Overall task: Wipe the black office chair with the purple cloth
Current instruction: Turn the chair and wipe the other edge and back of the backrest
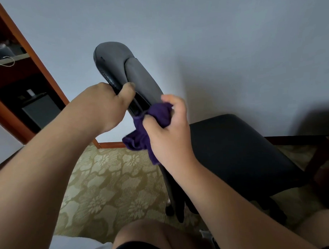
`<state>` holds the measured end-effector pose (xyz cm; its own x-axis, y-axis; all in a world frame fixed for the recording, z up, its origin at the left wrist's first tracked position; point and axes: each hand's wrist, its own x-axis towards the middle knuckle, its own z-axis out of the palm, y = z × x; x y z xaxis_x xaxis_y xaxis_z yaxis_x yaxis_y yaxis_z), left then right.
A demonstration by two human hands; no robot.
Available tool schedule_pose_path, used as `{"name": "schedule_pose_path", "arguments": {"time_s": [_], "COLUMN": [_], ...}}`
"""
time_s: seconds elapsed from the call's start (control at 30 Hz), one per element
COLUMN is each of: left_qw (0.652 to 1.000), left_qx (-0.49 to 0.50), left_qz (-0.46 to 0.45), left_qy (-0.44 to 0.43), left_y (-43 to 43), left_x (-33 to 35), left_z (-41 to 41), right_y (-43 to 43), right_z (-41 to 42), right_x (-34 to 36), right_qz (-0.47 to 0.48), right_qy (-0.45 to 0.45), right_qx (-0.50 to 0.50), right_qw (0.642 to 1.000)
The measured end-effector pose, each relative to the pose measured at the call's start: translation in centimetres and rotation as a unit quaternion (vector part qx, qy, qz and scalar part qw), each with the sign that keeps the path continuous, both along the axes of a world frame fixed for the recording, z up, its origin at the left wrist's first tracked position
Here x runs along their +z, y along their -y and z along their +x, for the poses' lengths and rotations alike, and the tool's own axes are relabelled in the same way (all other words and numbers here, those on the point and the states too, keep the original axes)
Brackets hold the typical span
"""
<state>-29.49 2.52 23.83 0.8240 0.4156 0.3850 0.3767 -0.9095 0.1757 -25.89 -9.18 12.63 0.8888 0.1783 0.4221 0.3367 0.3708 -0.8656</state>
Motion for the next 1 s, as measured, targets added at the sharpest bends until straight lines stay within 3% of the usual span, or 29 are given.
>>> {"name": "schedule_pose_path", "arguments": {"time_s": [0.17, 0.3, 0.4, 0.63, 0.77, 0.93, 1.0], "left_qw": [0.999, 0.998, 0.997, 0.993, 0.981, 0.98, 0.98], "left_qx": [-0.015, -0.019, -0.027, -0.036, -0.014, 0.037, 0.057], "left_qz": [-0.033, -0.051, -0.063, -0.096, -0.177, -0.19, -0.183], "left_qy": [-0.008, -0.012, -0.023, -0.051, -0.079, 0.038, 0.048], "left_y": [-0.9, -1.4, -1.6, -2.5, -3.4, -4.9, -5.0], "left_x": [0.1, 0.2, 0.6, 1.2, 2.3, 5.6, 6.9], "left_z": [0.0, -0.1, -0.3, -0.7, -1.0, -0.3, 0.7], "right_y": [-0.4, 1.0, 1.8, 0.9, 0.7, -0.4, -1.1], "right_z": [0.8, 0.4, 0.1, 0.2, 1.5, 2.8, 2.8], "right_x": [-1.0, -6.8, -8.3, -3.8, 0.1, 3.1, 3.6], "right_qz": [-0.068, -0.171, -0.22, -0.113, -0.1, -0.1, -0.12], "right_qy": [0.113, 0.131, 0.095, -0.025, 0.014, 0.045, 0.085], "right_qx": [-0.07, -0.111, -0.069, -0.042, -0.046, -0.034, -0.036], "right_qw": [0.989, 0.97, 0.968, 0.992, 0.994, 0.993, 0.988]}}
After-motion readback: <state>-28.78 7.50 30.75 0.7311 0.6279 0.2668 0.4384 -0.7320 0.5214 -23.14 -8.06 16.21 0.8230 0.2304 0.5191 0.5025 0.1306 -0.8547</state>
